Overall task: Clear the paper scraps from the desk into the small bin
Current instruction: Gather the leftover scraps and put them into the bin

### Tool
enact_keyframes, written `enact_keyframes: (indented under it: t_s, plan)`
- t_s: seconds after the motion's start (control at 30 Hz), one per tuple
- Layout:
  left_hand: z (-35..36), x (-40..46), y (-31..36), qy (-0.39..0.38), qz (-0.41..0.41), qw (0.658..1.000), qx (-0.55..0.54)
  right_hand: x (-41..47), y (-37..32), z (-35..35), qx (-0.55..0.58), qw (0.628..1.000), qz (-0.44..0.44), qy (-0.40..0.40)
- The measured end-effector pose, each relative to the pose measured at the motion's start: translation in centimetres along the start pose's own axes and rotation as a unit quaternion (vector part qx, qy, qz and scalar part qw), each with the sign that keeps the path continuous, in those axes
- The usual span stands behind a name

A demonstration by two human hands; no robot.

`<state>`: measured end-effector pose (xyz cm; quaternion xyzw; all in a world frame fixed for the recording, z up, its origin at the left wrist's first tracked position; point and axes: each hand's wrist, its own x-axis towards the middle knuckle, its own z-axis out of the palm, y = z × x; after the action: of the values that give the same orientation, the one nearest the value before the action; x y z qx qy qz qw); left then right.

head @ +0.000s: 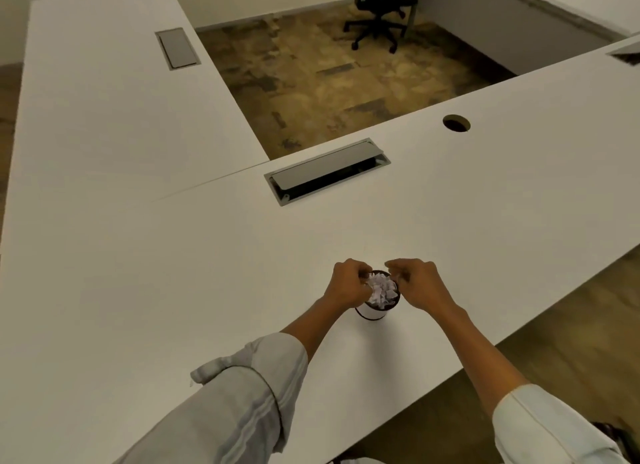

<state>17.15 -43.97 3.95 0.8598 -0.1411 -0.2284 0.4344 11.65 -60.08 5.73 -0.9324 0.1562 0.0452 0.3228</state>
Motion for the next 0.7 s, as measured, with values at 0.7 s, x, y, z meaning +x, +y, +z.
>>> enact_keyframes:
  t_s: [0.7]
  plan:
    - [-6.3,-4.1,-6.1,0.044,-0.063,0.985,-0.154,-0.3,-4.0,2.5,0.126,0.986,-0.021,0.103]
